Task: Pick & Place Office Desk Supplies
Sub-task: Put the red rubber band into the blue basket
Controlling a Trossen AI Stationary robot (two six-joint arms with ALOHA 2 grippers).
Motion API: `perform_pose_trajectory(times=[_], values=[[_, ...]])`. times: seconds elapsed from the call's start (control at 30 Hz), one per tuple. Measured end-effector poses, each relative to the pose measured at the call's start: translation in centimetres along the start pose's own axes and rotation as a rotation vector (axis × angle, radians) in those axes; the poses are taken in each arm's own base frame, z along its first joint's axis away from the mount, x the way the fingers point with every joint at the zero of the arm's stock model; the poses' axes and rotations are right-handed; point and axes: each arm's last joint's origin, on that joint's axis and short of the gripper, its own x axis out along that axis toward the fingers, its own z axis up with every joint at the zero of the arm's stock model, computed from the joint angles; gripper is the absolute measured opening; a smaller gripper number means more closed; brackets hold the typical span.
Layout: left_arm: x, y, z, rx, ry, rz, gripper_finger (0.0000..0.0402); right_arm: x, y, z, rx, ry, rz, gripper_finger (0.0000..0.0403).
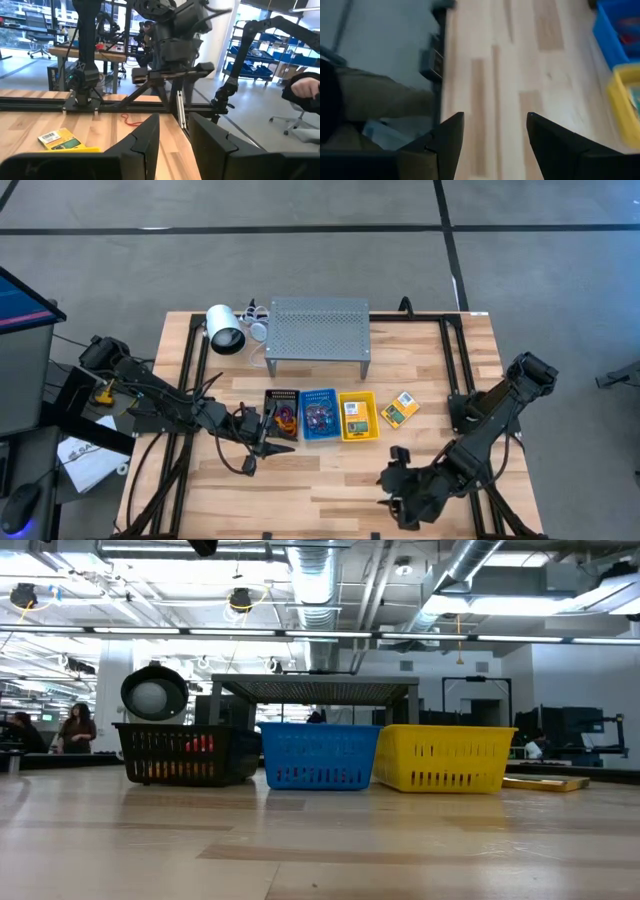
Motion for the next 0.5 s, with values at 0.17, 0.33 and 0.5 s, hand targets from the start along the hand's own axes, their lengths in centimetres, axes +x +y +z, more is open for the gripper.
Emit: perform_pose_trajectory(times=[0.17,0.33,0.5], values=[[0.0,0.0,0.0,0.000,0.000,0.000,0.0102,-0.1,0.7,0.6,-0.151,-0.068,0.059,0.0211],[0.0,0.0,0.0,0.002,0.001,0.000,0.0102,0.1,-0.4,-0.3,-0.251,0.073,0.010,0.0211],[0.0,0.0,0.0,0.039,0.001,0.000,0.0102,-0.4,-2.5,-2.4,-0.230,0.315,-0.169,0.0211]])
